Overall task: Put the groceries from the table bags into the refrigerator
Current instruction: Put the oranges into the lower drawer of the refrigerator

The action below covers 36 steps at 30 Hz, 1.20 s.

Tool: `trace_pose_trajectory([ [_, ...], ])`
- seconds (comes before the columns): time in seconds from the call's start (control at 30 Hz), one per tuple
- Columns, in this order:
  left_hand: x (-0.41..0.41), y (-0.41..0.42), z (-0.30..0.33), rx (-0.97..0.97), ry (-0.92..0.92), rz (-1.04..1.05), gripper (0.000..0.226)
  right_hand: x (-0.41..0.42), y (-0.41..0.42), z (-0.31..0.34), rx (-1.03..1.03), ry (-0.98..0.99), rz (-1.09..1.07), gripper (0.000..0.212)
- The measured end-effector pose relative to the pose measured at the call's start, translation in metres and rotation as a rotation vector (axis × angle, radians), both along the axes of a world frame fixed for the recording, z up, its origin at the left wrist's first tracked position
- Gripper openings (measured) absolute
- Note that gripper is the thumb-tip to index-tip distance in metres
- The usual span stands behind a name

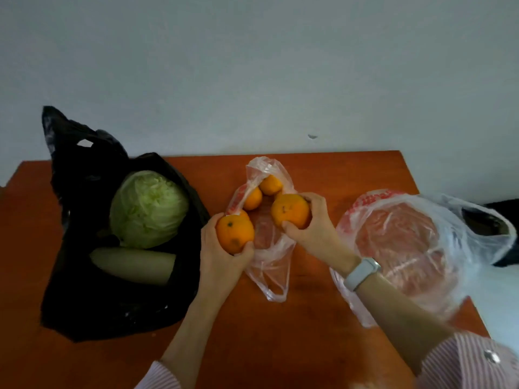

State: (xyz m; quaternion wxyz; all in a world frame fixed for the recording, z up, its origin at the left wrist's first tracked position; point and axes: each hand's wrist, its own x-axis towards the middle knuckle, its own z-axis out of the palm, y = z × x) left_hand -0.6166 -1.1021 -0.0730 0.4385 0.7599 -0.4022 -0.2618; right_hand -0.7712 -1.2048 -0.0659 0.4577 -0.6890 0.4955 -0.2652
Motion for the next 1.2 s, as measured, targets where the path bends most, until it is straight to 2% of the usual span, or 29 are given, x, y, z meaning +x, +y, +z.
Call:
trace_pose_trajectory([
  [0.13,-0.010,0.021,0.021,-0.083,0.153,-0.259,0.066,-0.038,0.058,0.017,0.051,-0.201,-0.131,0.045],
  [0.23,-0.026,0.048,0.031,-0.059,0.321,-0.439,0.055,-0.068,0.122,0.025,0.278,-0.507,-0.349,0.036],
  [0.3,-0.046,0.065,0.038,-0.018,0.430,-0.531,0.048,-0.086,0.170,0.030,0.369,-0.691,-0.485,0.055],
  [0.37,-0.076,0.084,0.052,0.035,0.477,-0.650,0.042,-0.106,0.218,0.029,0.342,-0.714,-0.620,0.073],
  [0.43,-0.120,0.107,0.065,0.099,0.482,-0.867,0.042,-0.133,0.270,0.031,0.251,-0.625,-0.781,0.078],
  [0.57,-0.187,0.141,0.055,0.089,0.354,-1.080,0.059,-0.178,0.348,0.036,0.134,-0.305,-1.013,0.064],
  [0.73,-0.292,0.220,0.050,0.130,0.232,-1.408,0.064,-0.252,0.474,0.043,0.054,-0.175,-1.299,0.065],
  [0.87,-0.400,0.311,0.049,0.129,0.211,-1.637,0.059,-0.315,0.596,0.049,0.029,-0.105,-1.501,0.065],
  [1.07,-0.553,0.482,0.076,-0.007,0.202,-1.959,0.058,-0.414,0.783,0.066,-0.018,-0.029,-1.838,0.069],
  [1.2,-0.634,0.558,0.098,-0.128,0.197,-2.105,0.058,-0.475,0.861,0.087,-0.097,0.007,-1.949,0.069],
])
